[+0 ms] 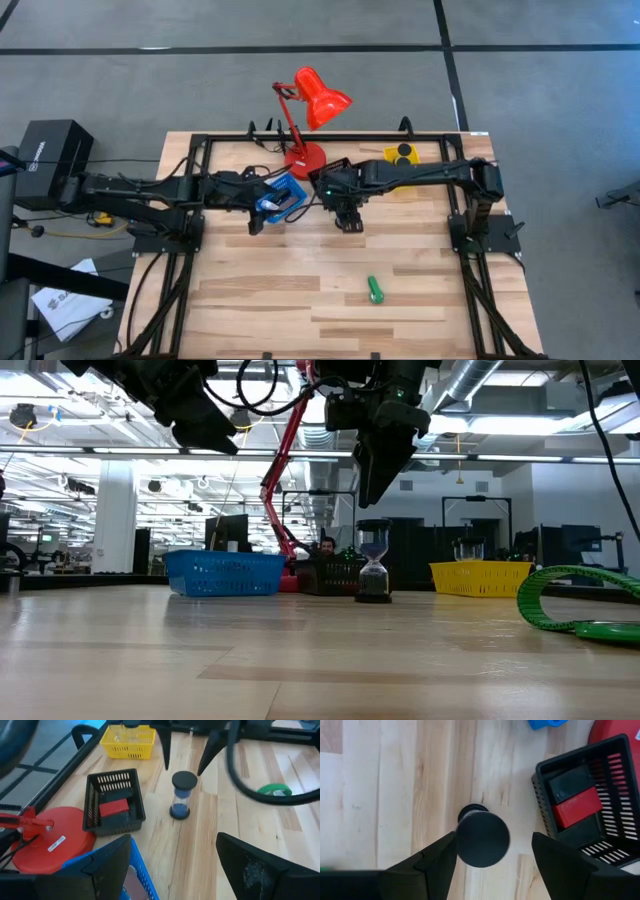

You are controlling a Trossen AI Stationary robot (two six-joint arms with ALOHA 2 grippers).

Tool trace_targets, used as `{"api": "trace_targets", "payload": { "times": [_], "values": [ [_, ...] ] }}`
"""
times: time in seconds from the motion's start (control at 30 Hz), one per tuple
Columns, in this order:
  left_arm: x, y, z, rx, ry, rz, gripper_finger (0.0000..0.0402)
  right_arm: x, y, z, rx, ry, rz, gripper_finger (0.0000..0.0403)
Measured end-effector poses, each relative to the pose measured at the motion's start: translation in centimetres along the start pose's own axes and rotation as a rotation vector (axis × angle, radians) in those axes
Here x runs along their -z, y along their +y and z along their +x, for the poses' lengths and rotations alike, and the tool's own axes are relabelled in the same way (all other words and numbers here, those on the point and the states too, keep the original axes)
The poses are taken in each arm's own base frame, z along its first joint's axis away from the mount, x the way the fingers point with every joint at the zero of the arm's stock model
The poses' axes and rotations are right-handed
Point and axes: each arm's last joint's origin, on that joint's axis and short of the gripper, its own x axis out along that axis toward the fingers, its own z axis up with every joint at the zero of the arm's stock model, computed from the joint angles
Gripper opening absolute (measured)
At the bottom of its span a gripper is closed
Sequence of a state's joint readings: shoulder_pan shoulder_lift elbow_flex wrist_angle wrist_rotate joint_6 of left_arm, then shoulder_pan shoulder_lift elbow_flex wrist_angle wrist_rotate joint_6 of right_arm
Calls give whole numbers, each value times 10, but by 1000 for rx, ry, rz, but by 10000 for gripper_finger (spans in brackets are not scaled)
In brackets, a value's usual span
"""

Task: Pick & Place Office items
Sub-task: Put the blue hourglass into the yellow bin

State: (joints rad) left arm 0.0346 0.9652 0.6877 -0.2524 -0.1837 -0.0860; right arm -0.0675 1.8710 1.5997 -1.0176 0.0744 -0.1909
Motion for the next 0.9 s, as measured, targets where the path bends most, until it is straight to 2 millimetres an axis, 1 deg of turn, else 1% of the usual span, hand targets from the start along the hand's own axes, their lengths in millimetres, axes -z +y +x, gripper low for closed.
{"api": "trace_targets", "payload": {
  "times": [0.17,0.3,0.37,0.47,0.7,0.9],
  "values": [
    [-4,3,-16,5,-53,-11,285,1,-5,0,-4,0,32,246],
    [-5,4,-26,12,-98,-23,285,1,-4,0,-66,-12,33,246],
    [2,4,-26,12,-82,-20,285,0,-3,1,-77,-12,33,246],
    [10,5,-25,10,-71,-20,285,0,-3,11,-81,19,32,246],
    [7,6,-31,12,-130,-31,285,2,-4,33,-85,101,32,246],
    [7,6,-31,12,-132,-31,285,3,-3,33,-89,115,24,246]
  ]
}}
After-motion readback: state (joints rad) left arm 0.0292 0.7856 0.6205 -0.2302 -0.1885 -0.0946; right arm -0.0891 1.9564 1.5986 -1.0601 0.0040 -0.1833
